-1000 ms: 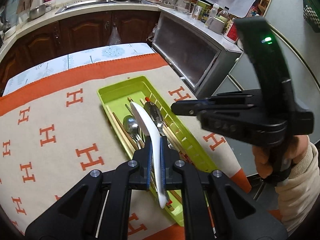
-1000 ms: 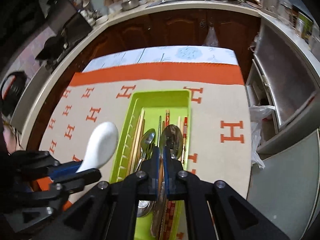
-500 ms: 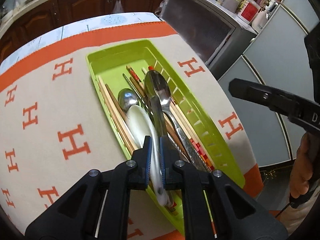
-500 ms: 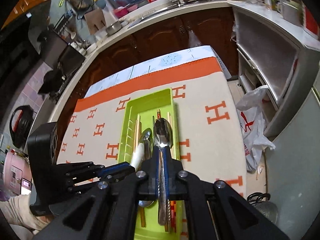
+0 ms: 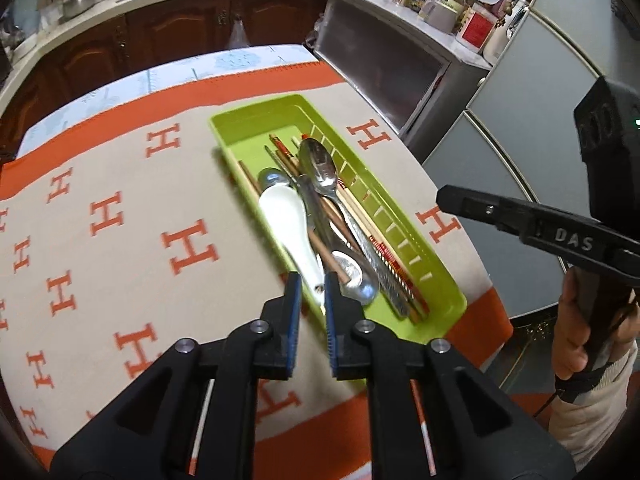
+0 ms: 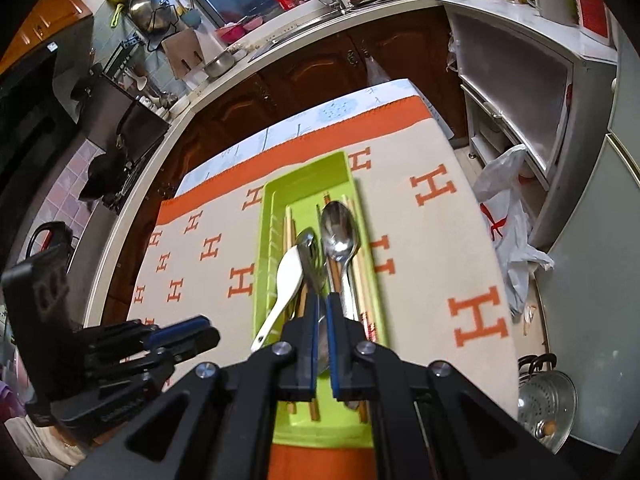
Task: Organize utensils
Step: 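Open both tools to release the spoons and lift away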
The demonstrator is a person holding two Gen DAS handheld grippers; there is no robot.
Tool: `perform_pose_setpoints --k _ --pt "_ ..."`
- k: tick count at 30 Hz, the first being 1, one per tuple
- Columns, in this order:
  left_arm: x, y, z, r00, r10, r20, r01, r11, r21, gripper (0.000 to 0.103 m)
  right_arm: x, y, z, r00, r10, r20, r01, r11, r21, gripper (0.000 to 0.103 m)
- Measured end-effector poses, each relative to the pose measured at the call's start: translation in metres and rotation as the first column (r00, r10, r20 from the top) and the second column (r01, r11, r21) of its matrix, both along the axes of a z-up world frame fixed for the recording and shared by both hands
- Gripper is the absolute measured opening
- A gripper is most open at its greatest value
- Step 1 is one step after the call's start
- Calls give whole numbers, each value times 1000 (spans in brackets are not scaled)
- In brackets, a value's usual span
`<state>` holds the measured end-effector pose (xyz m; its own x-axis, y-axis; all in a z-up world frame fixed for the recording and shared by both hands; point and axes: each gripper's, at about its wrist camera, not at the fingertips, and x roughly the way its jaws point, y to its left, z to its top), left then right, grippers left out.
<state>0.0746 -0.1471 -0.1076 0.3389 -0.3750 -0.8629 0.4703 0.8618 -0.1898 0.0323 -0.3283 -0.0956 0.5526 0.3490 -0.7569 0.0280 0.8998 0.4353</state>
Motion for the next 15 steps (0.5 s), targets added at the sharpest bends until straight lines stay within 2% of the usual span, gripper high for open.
perform_pose_setpoints --k 2,4,7,11,15 --pt "-8 11 6 1000 15 20 -15 1000 2 41 -4 7 1 1000 5 1 -5 1000 4 4" --pt "-18 23 14 998 39 42 -39 999 1 51 -8 14 1 1000 9 -4 -9 1000 10 4" --pt "-29 39 26 994 80 76 -80 997 -5 51 -15 25 -1 1000 22 -16 -21 1000 11 4" --pt "-43 58 42 980 156 122 -155 988 -17 58 -26 42 -4 998 44 -35 -43 999 30 4" --pt "-54 83 53 954 261 145 -261 965 -24 60 -40 57 0 998 24 -62 -22 999 30 5"
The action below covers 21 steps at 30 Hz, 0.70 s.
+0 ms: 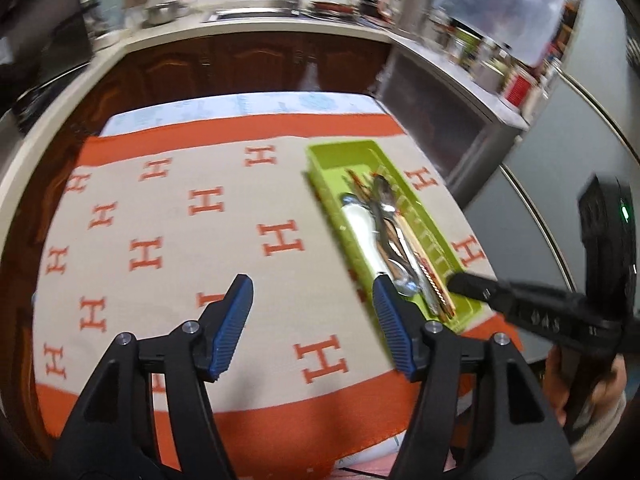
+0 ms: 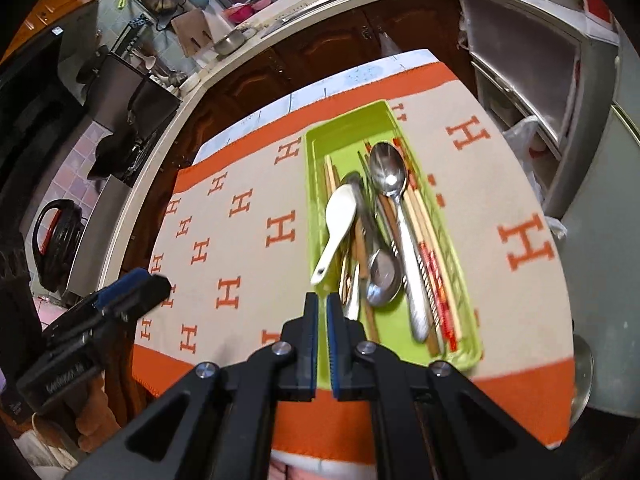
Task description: Organize utensils
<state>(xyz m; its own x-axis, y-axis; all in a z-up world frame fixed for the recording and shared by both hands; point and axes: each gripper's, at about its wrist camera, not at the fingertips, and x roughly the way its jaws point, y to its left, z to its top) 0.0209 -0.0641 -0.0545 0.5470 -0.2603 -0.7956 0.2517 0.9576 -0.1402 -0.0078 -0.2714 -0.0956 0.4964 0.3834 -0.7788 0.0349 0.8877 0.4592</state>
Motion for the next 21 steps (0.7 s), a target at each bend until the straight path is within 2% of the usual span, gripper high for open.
perform_pose_setpoints --k 1,2,5,10,12,14,16,21 --pt "-4 5 4 1000 22 10 -22 1000 6 61 -4 3 3 1000 0 2 0 1000 3 11" --pt "-8 8 7 999 41 18 -42 999 22 67 -8 7 7 1000 -3 10 3 1000 0 19" --pt "-19 14 19 995 87 52 -90 995 53 77 -21 20 25 998 4 59 -2 999 -38 23" --pt "-35 19 45 988 115 107 -122 991 57 82 -32 36 52 995 18 102 -10 997 -72 24" --pt "-40 20 53 986 129 110 -137 988 65 83 -37 41 63 992 21 126 -11 997 -80 27" --pt "-45 20 62 981 144 131 -157 983 91 83 -41 45 74 987 14 157 0 996 -92 39" --pt "-52 20 70 975 154 161 -173 978 115 84 -45 47 84 982 4 191 17 994 -109 45" --pt "-67 26 91 959 181 217 -209 971 113 84 -49 53 100 972 -2 233 32 992 -124 47"
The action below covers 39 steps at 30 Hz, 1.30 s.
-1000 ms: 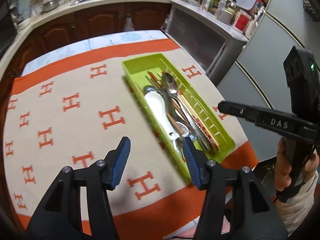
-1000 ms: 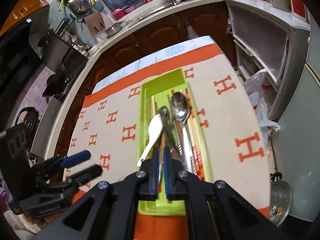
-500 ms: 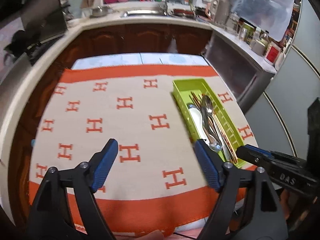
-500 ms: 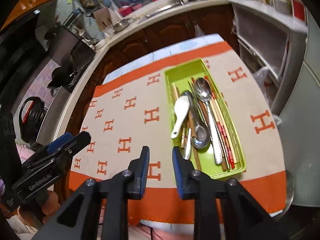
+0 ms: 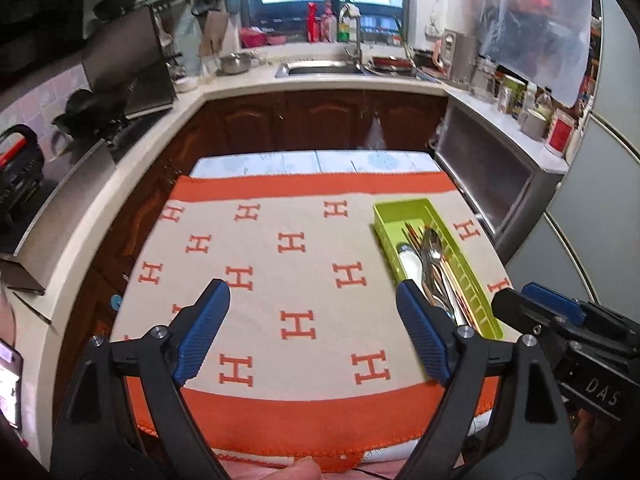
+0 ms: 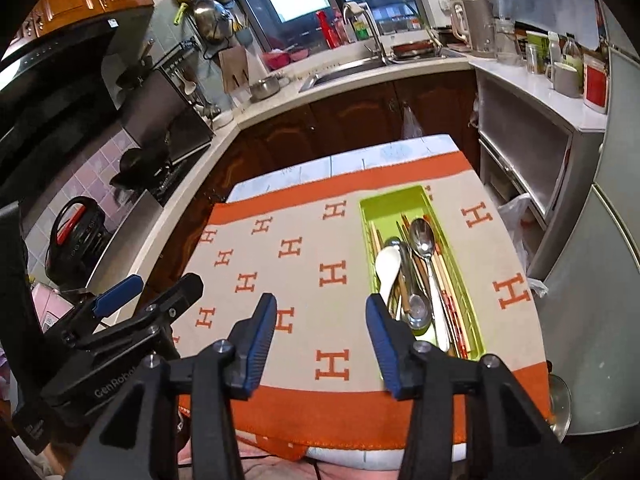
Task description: Organize utensils
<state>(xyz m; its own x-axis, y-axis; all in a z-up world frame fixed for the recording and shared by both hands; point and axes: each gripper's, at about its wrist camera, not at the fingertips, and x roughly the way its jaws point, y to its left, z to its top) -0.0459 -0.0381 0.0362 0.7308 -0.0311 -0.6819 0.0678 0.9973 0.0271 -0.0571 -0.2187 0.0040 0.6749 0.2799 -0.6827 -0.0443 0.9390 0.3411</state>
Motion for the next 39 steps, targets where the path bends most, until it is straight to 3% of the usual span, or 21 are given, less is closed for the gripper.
perform_pose_setpoints --k 8,39 --pt "-15 -1 17 999 -15 51 14 1000 16 84 -5 10 8 999 -13 38 15 999 -37 47" --pt "-14 5 17 999 10 41 -10 1000 -1 84 -4 19 9 999 -10 37 12 999 -52 47"
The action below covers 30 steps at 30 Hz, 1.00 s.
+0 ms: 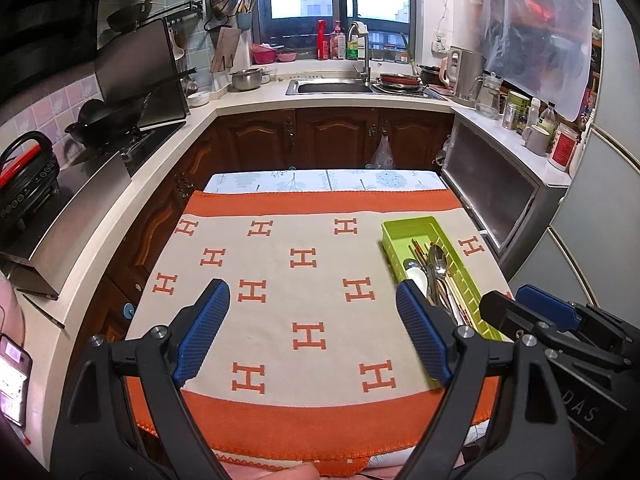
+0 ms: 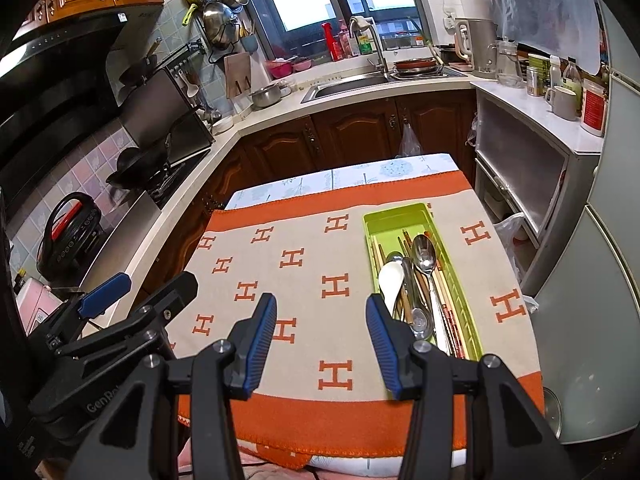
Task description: Organize utensils
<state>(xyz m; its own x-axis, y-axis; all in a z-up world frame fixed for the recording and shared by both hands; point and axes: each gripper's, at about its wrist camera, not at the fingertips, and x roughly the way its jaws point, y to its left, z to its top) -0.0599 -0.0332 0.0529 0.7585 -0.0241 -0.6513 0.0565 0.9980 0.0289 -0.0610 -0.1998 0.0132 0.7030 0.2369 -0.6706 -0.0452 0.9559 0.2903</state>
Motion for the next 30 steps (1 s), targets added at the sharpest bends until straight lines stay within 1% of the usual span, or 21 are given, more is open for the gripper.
perform_pose_setpoints --k 30 --pt "-1 3 0 1000 -1 -5 0 1000 -5 84 2 5 -1 1000 1 -5 -1 1000 4 47"
